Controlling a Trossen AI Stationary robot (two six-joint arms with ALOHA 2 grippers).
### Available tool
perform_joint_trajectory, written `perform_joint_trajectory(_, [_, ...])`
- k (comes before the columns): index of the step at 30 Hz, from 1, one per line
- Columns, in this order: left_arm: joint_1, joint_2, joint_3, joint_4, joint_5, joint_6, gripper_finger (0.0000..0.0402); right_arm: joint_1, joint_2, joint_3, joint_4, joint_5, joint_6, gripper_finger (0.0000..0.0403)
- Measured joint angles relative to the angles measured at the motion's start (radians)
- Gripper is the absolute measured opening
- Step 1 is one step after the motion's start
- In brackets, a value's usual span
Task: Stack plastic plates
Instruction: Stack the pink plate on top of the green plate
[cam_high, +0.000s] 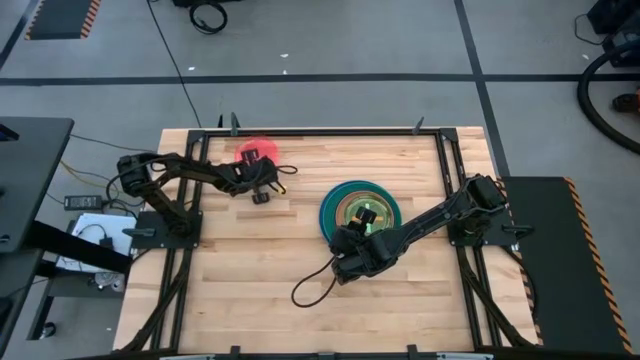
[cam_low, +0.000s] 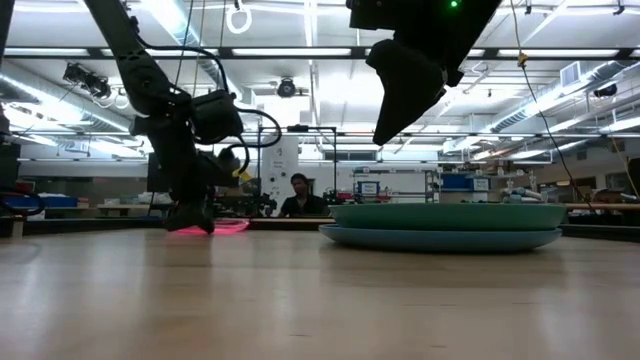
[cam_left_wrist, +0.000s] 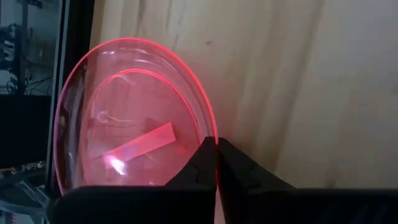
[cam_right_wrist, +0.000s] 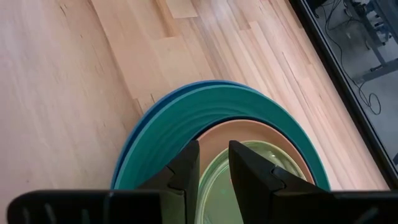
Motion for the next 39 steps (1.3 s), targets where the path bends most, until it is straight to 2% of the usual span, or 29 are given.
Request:
perform_joint_trajectory(8, [-0.112, 0.001, -0.001, -0.037, -0.08, -0.031, 0.0005, 0.004, -0.003, 0.0, -0.008, 0.0, 0.0, 0.0096])
perform_joint_trajectory(15, [-0.211, -0.032, 0.024, -0.123, -0.086, -0.064, 0.0004, 0.017, -0.048, 0.0, -0.077, 0.009, 0.01, 0.0095])
perform_joint_trajectory(27, [-0.428, -0.074, 0.204, -0.291, -0.075, -0.04, 0.0003, 0.023, -0.065, 0.0, -0.059, 0.091, -0.34, 0.0095])
perform_joint_trajectory(33, [-0.521, -0.074, 0.28, -0.282, -0.072, 0.043, 0.0003, 0.04, -0.068, 0.0, -0.098, 0.09, -0.364, 0.0095])
perform_joint_trajectory(36, [-0.547, -0.074, 0.306, -0.263, -0.022, 0.09, 0.0003, 0.049, -0.081, 0.0, -0.114, 0.086, -0.32, 0.0095])
perform_joint_trajectory(39, [-0.557, -0.074, 0.307, -0.207, 0.087, 0.157, 0.0003, 0.062, -0.102, 0.0, -0.116, 0.061, -0.307, 0.0095])
